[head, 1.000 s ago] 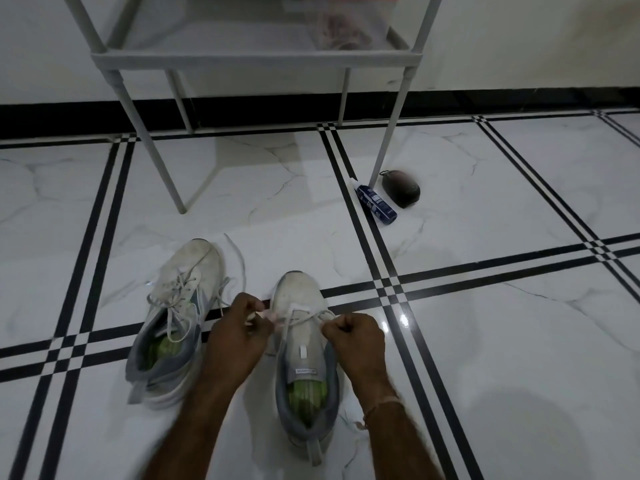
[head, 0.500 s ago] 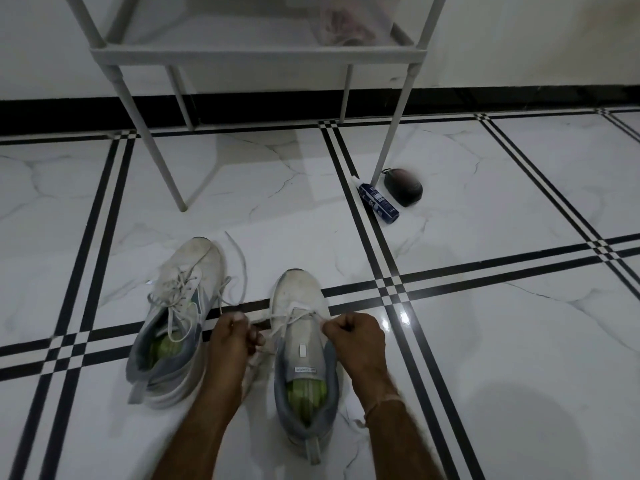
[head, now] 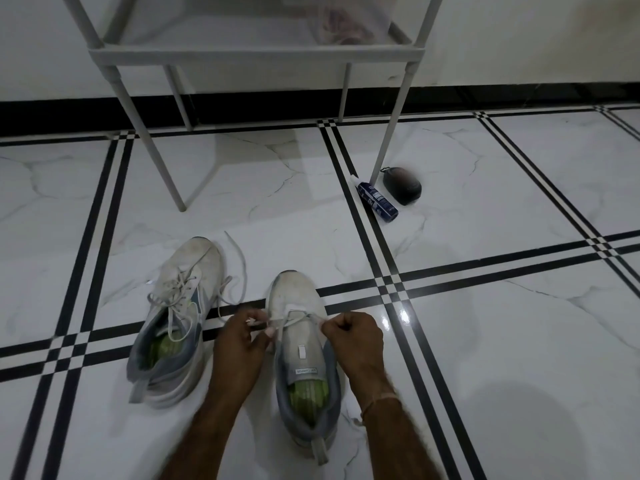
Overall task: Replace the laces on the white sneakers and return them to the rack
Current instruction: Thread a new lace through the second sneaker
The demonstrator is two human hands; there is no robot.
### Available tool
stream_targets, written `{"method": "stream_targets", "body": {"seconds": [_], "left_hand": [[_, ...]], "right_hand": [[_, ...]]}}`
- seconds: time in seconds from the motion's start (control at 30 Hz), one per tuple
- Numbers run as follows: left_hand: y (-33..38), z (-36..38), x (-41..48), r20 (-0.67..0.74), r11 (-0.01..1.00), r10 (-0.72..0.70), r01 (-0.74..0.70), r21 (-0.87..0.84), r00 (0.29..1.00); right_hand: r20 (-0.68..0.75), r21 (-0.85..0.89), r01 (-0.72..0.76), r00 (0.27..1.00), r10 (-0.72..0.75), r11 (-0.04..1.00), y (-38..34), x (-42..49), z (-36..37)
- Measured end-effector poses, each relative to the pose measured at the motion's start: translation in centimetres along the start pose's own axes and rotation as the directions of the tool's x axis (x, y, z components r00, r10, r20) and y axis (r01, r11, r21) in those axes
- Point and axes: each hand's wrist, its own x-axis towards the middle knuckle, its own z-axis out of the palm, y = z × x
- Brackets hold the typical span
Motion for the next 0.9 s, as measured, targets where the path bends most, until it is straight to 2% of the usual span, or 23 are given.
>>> {"method": "stream_targets", "body": {"seconds": [0.07,0.1,0.13,0.2,0.23,0.3,0.5,0.63,0.7,0.8,0.9], "left_hand": [[-0.4,0.1,0.2,0.050,0.973,0.084,-0.093,0.212,0.995],[-0.6,0.1,0.2,0.047,0.965,0.096,-0.105,0.242,0.994],[-0.8,0.1,0.2,0.033,0.975,0.061,-0.067,0.213,0.998],[-0.6,0.3,-0.3,0.051,0.998,-0.063,0.063,0.009,0.997],[-0.5,0.5,-0.7,0.065,0.984,-0.142,0.148,-0.103,0.988],[-0.2,1.1,-1.1,0.063,0.945,-0.239,0.247,-0.215,0.969],[1.0,1.4,-0.3,0.004,0.912,-0.404,0.404,-0.072,0.915],[1.1,1.8,2.0,-0.008,0.857,-0.500,0.493,-0.149,0.866],[1.6,1.9,2.7,-0.012,0.861,-0.461,0.444,-0.248,0.888],[3.0,2.0,3.2,0.048,0.897,-0.263,0.263,-0.356,0.963],[4.8,2.1,3.1,0.163,0.889,-0.149,0.204,-0.411,0.975]], "right_hand": [[0.004,0.007,-0.008,1.000,0.008,1.000,0.0,0.0,0.1],[0.007,0.014,-0.014,1.000,0.014,1.000,0.0,0.0,0.0],[0.012,0.022,-0.021,1.000,0.020,1.000,0.0,0.1,-0.1],[0.023,0.038,-0.031,0.999,0.031,0.999,0.1,0.1,-0.1],[0.027,0.044,-0.036,0.999,0.035,0.998,0.2,0.1,-0.1],[0.027,0.051,-0.044,0.999,0.042,0.998,0.3,0.0,0.1],[0.087,0.054,-0.017,0.996,0.013,0.998,-0.3,-0.1,0.0],[0.175,-0.012,0.041,0.984,-0.038,0.999,-0.9,0.1,0.0],[0.136,0.016,0.115,0.984,-0.116,0.993,-1.3,-0.2,0.0],[0.086,0.101,0.247,0.963,-0.256,0.964,-2.9,-0.3,0.5],[0.292,0.239,0.115,0.938,-0.185,0.964,-5.4,-0.6,1.1]]}}
